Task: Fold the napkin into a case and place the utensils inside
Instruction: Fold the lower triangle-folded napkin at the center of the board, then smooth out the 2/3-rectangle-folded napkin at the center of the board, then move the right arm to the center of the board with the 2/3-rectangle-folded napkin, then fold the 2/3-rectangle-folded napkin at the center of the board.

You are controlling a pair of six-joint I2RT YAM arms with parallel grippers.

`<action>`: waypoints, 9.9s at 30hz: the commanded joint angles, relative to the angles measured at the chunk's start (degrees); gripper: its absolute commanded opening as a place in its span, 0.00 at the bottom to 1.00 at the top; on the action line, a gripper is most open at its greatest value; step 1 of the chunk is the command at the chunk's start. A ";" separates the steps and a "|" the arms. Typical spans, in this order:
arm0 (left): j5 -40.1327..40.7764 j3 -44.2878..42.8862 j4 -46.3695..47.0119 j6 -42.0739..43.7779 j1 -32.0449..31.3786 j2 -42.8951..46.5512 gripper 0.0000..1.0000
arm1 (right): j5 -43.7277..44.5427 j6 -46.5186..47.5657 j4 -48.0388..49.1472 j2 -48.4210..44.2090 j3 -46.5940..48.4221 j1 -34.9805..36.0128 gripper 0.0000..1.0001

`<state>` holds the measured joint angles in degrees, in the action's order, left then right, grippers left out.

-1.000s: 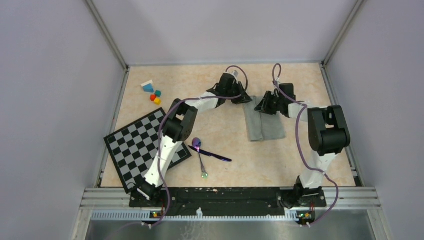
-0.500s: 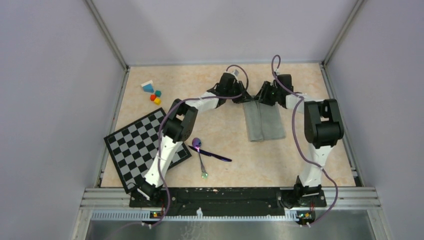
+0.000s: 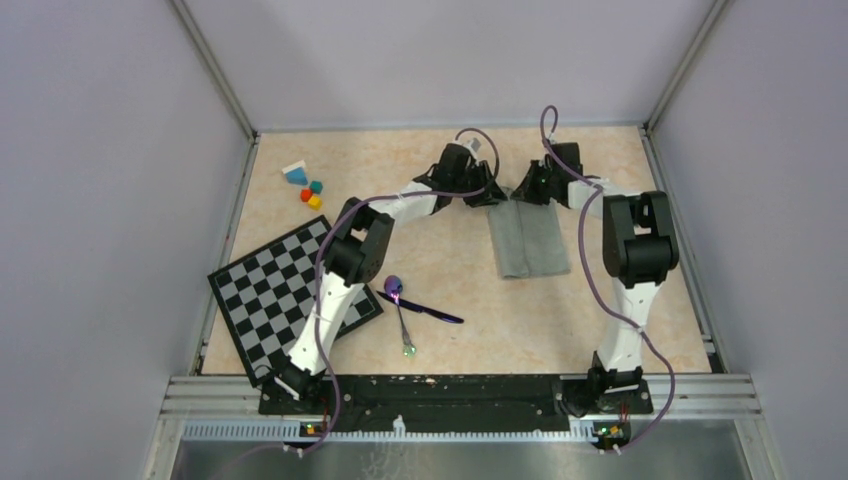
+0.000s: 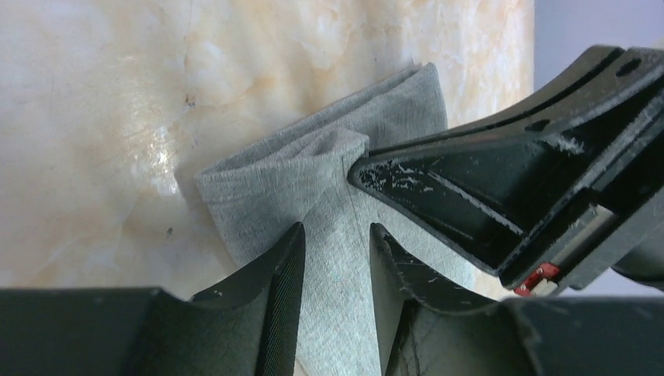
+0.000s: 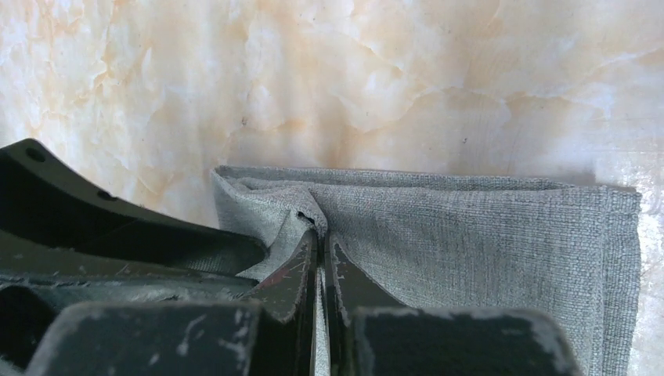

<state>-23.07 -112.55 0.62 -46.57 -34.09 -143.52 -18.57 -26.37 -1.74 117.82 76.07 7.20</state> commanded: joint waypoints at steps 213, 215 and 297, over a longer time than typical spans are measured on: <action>13.75 18.08 -28.04 15.23 -28.22 30.00 0.51 | -16.71 -14.36 23.57 -26.55 -43.91 -11.55 0.00; 6.97 24.15 -21.93 13.61 -24.46 33.60 0.63 | -16.52 -12.01 20.88 -25.98 -42.04 -11.48 0.00; -9.36 34.16 6.61 4.07 0.95 19.26 0.24 | 4.96 -15.91 3.95 -20.05 -23.07 13.87 0.00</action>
<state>-32.32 -78.41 4.60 -42.39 -32.73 -123.68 -14.57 -43.48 2.55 96.84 50.39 18.81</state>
